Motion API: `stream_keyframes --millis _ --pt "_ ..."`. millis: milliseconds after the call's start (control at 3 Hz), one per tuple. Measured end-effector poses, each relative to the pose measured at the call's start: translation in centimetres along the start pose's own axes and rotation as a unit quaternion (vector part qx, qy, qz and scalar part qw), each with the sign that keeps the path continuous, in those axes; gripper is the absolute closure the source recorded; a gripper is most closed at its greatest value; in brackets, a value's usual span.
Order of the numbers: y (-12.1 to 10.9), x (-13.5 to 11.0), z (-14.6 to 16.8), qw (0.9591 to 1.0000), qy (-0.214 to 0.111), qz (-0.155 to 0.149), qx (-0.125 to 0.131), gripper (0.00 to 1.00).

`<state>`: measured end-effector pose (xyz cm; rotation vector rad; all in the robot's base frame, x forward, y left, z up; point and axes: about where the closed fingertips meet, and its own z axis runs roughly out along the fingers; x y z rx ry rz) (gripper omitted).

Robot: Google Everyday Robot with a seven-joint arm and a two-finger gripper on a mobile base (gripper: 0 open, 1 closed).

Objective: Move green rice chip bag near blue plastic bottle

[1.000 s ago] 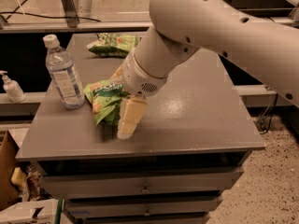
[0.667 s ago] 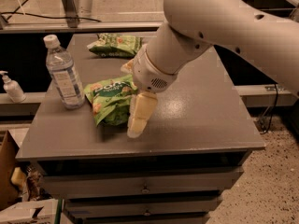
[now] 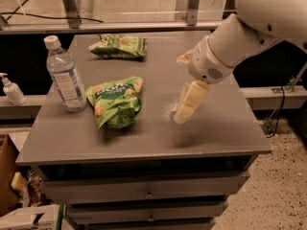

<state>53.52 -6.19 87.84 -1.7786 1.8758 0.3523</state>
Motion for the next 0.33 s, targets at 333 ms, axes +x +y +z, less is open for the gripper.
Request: stream_keyframes --millis 333 --pt "-2.89 7.23 -2.85 0.9961 0.000 0.085 0.026 0.00"
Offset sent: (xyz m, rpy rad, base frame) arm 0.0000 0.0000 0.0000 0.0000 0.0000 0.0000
